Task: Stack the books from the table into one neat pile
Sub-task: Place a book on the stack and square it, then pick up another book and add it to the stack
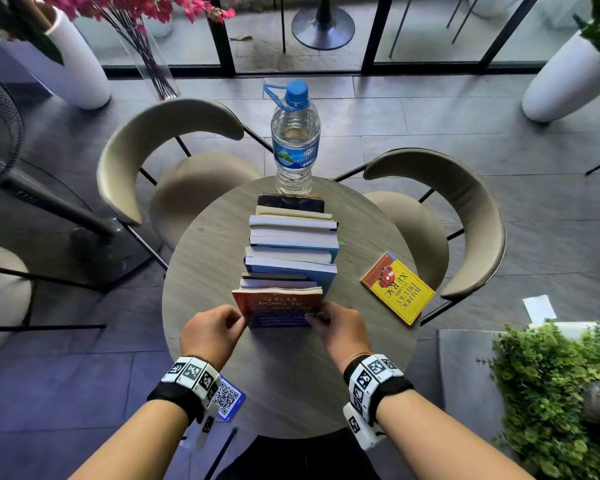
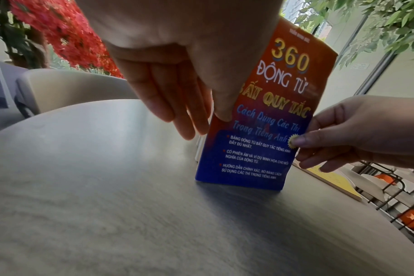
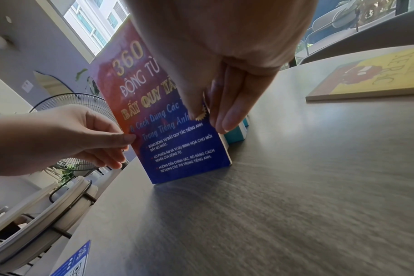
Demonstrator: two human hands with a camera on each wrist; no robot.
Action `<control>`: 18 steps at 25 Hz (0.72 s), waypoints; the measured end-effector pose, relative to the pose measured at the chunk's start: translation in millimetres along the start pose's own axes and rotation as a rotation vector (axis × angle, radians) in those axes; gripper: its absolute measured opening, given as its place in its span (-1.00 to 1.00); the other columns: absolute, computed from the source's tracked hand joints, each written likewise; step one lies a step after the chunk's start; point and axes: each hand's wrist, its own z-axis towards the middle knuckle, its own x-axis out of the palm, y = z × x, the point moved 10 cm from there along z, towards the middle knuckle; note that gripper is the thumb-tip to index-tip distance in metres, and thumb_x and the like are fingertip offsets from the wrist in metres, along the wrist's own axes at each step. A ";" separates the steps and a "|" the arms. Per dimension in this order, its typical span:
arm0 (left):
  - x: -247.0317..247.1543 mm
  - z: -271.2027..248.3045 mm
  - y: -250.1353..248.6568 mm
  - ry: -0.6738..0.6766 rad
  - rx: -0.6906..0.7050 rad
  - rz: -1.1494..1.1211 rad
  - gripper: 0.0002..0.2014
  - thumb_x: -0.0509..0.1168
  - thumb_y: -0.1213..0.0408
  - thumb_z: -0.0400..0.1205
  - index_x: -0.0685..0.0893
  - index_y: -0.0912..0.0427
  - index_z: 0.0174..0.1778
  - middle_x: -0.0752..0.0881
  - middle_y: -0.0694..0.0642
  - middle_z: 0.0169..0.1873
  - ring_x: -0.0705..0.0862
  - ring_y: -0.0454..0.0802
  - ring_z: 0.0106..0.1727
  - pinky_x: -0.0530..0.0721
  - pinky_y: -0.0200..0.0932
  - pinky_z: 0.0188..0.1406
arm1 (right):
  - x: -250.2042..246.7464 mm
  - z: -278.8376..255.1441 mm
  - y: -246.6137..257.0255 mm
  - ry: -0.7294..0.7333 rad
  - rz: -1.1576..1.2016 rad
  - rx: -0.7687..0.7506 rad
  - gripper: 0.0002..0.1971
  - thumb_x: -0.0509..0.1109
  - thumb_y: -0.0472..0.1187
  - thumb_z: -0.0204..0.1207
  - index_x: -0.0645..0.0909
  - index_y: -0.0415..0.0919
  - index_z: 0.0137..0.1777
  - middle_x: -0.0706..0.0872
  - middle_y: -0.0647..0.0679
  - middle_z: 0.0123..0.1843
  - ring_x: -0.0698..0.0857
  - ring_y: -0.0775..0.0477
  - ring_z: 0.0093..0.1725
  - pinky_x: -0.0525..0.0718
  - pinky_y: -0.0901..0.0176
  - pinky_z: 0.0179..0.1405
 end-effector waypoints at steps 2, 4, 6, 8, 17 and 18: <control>6.1 0.1 2.9 0.029 -0.012 0.009 -0.73 0.41 -0.16 0.55 0.76 -0.08 -0.33 0.79 -0.13 -0.36 0.76 0.02 -0.21 0.69 -0.13 -0.34 | 1.2 -0.1 -0.8 0.003 -0.006 0.009 -0.70 0.48 0.15 0.55 0.76 -0.05 0.08 0.88 -0.01 -0.03 0.83 -0.15 -0.03 0.79 0.04 -0.08; 12.1 -1.7 3.4 0.060 -0.017 0.017 -0.72 0.41 -0.15 0.55 0.75 -0.08 -0.35 0.80 -0.12 -0.35 0.77 0.02 -0.19 0.65 -0.14 -0.34 | 2.1 -0.2 -2.9 0.011 -0.002 0.017 -0.69 0.48 0.17 0.53 0.77 -0.02 0.10 0.88 0.01 -0.03 0.83 -0.13 -0.04 0.79 0.03 -0.06; 16.3 -5.0 2.1 0.086 -0.017 0.006 -0.71 0.39 -0.17 0.57 0.74 -0.10 -0.36 0.81 -0.12 -0.33 0.76 0.01 -0.19 0.63 -0.14 -0.35 | 1.6 -0.8 -5.0 0.023 0.014 0.030 -0.69 0.50 0.18 0.52 0.77 0.01 0.11 0.88 0.05 -0.03 0.82 -0.08 -0.04 0.78 0.04 -0.05; 24.5 -8.2 -1.3 0.126 0.000 -0.042 -0.70 0.37 -0.19 0.59 0.78 -0.09 -0.30 0.82 -0.13 -0.31 0.77 -0.02 -0.20 0.63 -0.14 -0.35 | 0.3 -1.9 -7.4 0.043 0.028 0.049 -0.69 0.51 0.17 0.51 0.77 0.03 0.12 0.87 0.08 -0.02 0.81 -0.04 -0.04 0.78 0.05 -0.04; 79.5 -27.2 -43.4 0.363 0.093 -0.296 -0.66 0.37 -0.20 0.49 0.86 -0.11 0.02 0.89 -0.08 -0.10 0.83 -0.04 -0.01 0.77 -0.05 -0.04 | 9.4 0.7 -33.9 0.187 0.040 0.109 -0.55 0.60 0.17 0.42 0.75 0.04 0.26 0.86 0.06 0.03 0.82 0.00 0.03 0.77 0.08 0.05; 82.8 -30.1 -55.1 0.397 0.111 -0.325 -0.70 0.42 -0.16 0.53 0.86 -0.09 0.03 0.89 -0.11 -0.06 0.82 -0.10 0.02 0.75 -0.13 0.04 | 7.7 2.3 -38.9 0.211 0.068 0.102 -0.56 0.62 0.15 0.41 0.76 0.02 0.24 0.86 0.06 0.00 0.82 0.03 0.00 0.77 0.08 0.06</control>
